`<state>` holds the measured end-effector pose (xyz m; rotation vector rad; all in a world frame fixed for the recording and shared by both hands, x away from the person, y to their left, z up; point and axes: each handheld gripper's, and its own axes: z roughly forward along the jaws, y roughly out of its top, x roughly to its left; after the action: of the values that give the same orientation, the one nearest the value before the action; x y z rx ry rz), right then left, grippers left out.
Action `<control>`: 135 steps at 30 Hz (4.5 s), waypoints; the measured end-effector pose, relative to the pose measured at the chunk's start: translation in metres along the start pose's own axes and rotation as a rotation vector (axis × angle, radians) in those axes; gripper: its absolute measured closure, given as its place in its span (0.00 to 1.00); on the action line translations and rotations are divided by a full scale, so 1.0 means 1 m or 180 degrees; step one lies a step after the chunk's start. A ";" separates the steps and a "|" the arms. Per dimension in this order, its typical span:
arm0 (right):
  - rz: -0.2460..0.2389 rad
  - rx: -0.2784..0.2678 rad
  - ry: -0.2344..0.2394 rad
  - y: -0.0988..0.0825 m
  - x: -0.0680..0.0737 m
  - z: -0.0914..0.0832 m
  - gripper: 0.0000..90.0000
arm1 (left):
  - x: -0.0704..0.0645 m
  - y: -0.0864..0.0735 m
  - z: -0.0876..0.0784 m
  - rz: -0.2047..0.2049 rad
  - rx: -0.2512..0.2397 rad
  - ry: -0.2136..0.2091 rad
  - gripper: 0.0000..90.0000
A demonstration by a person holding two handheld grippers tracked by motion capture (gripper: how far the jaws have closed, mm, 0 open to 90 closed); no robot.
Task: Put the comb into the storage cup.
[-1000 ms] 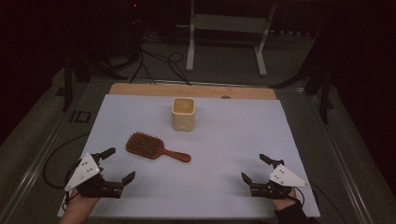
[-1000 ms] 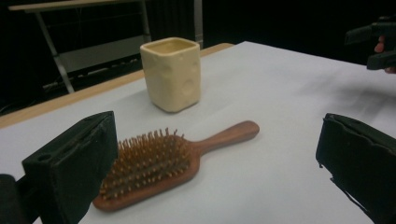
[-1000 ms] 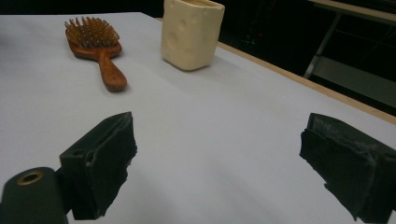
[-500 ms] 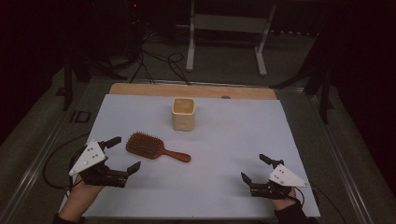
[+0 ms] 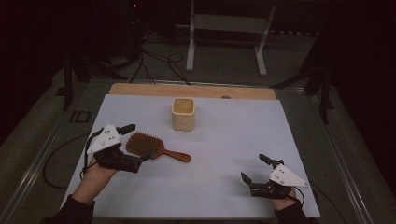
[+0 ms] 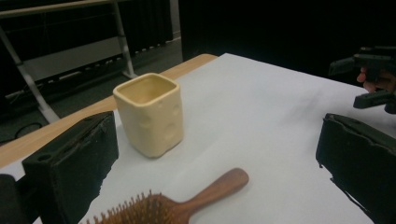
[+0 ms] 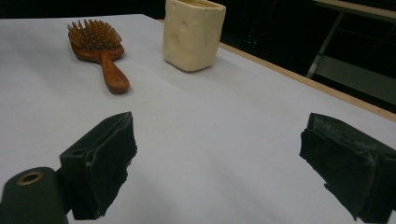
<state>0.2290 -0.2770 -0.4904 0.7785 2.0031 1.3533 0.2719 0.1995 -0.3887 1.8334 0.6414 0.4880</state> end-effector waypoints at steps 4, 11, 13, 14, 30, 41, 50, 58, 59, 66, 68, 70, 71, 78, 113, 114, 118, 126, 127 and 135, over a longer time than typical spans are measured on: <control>0.0018 -0.0012 0.0007 0.000 0.000 0.000 0.11 | 0.000 0.007 0.010 0.0030 0.0034 -0.0022 0.00; 0.0018 -0.0019 0.0017 0.000 0.000 0.000 0.11 | -0.002 0.013 0.024 0.0045 0.0095 -0.0094 0.00; 0.0022 -0.0012 0.0025 0.000 0.000 0.000 0.11 | -0.005 0.015 0.032 0.0017 0.0109 -0.0087 0.00; 0.0022 -0.0014 0.0027 0.000 0.000 0.000 0.11 | -0.005 0.016 0.035 0.0009 0.0114 -0.0100 0.00; 0.0038 -0.0024 0.0068 0.000 0.000 0.001 0.11 | -0.012 0.003 0.097 -0.0114 0.0483 -0.0327 0.00; 0.0036 -0.0033 0.0078 0.000 -0.001 0.001 0.11 | -0.015 -0.013 0.123 -0.0206 0.0633 -0.0289 0.01; 0.0040 -0.0039 0.0080 0.000 -0.001 0.001 0.11 | -0.018 -0.025 0.142 -0.0238 0.0759 -0.0307 0.08; 0.0070 -0.0051 0.0104 -0.001 -0.002 0.001 0.11 | -0.021 -0.035 0.154 -0.0252 0.0846 -0.0352 0.22; 0.0070 -0.0051 0.0104 -0.001 -0.002 0.001 0.11 | -0.021 -0.035 0.154 -0.0252 0.0846 -0.0352 0.24; 0.0060 -0.0052 0.0099 0.000 -0.001 0.001 0.11 | -0.022 -0.039 0.164 -0.0306 0.0982 -0.0199 0.36; 0.0059 -0.0045 0.0105 -0.001 -0.001 0.001 0.11 | -0.023 -0.040 0.166 -0.0314 0.1008 -0.0182 0.42; 0.0065 -0.0052 0.0106 0.000 -0.001 0.001 0.11 | -0.023 -0.042 0.168 -0.0301 0.1031 -0.0198 0.49; 0.0060 -0.0059 0.0104 0.000 -0.001 0.001 0.11 | -0.024 -0.042 0.169 -0.0305 0.1036 -0.0185 0.52; 0.0060 -0.0048 0.0108 0.000 -0.001 0.001 0.11 | -0.024 -0.047 0.176 -0.0365 0.1176 -0.0136 0.72; 0.0073 -0.0041 0.0126 0.000 -0.001 0.001 0.11 | -0.026 -0.062 0.193 -0.0525 0.1744 0.0013 1.00; 0.0075 -0.0049 0.0125 0.000 -0.001 0.001 0.11 | -0.027 -0.062 0.193 -0.0532 0.1761 0.0001 1.00; 0.0064 -0.0048 0.0125 0.000 -0.001 0.001 0.11 | -0.030 -0.063 0.190 -0.0505 0.1799 -0.0019 1.00; 0.0069 -0.0055 0.0118 0.000 -0.001 0.000 0.11 | -0.038 -0.065 0.177 -0.0480 0.1860 -0.0073 1.00; 0.0067 -0.0059 0.0115 0.000 -0.001 0.000 0.11 | -0.039 -0.066 0.175 -0.0450 0.1894 -0.0071 1.00; 0.0076 -0.0048 0.0116 0.000 -0.001 0.001 0.11 | -0.045 -0.071 0.155 -0.0419 0.1964 -0.0101 1.00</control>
<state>0.2305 -0.2772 -0.4904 0.7786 2.0153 1.4043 0.3174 0.0782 -0.5085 2.3464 0.9577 0.1764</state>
